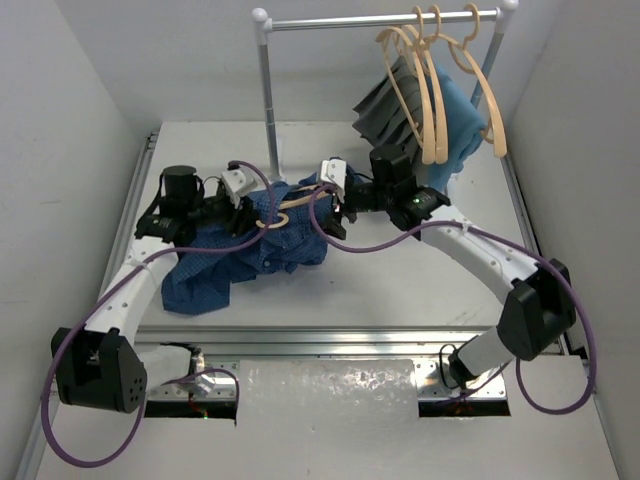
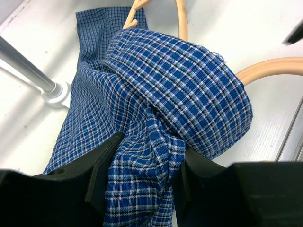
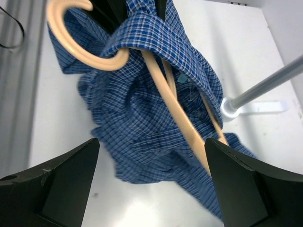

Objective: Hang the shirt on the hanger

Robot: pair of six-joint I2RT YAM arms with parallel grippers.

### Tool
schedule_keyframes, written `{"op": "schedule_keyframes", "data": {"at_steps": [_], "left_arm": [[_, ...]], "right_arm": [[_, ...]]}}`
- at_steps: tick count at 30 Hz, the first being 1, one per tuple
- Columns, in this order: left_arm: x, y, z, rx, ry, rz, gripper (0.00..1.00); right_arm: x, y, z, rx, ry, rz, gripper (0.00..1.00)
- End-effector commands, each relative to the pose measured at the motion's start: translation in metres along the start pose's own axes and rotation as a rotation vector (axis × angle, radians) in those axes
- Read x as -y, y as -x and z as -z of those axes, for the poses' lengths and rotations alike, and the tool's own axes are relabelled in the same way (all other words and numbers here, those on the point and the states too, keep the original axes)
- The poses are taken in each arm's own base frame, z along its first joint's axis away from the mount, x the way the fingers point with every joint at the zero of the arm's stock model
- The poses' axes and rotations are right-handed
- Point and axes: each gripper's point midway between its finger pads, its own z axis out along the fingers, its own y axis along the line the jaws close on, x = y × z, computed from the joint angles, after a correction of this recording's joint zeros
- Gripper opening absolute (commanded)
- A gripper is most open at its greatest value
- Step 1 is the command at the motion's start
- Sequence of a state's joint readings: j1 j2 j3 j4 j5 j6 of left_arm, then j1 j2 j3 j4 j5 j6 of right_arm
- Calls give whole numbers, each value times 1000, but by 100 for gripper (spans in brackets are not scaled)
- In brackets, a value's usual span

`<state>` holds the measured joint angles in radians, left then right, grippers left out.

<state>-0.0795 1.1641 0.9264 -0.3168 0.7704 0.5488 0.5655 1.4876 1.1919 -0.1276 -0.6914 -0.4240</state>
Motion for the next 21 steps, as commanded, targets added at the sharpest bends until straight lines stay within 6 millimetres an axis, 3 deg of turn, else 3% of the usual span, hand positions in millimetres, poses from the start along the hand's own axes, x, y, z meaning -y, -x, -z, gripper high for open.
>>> {"op": "schedule_keyframes", "data": {"at_steps": [1,5,8,12,14,15,19,20,21], "left_arm": [[-5,33,3,59,-14,-67,0],[-3,37,4,44,-41,-44,0],[4,39,6,42,-69,-32,0],[7,38,9,28,-86,-39,0],[8,34,6,10,-109,-18,0],[8,38,6,5,-119,-8,0],[5,45,0,-38,-198,45,0],[3,47,-2,-43,-215,53,0],[1,44,-10,-56,-251,66,0]], "right_arm": [[9,6,-14,17,43,138,93],[20,-5,-36,-17,47,148,94],[38,-16,-54,-54,-19,163,96],[52,-26,-75,-55,-27,152,91],[53,-25,-84,-36,-1,147,74],[50,-23,-87,-19,22,134,59],[38,-21,-89,12,79,111,34],[33,-21,-90,21,102,92,22],[30,-20,-89,26,113,69,17]]}}
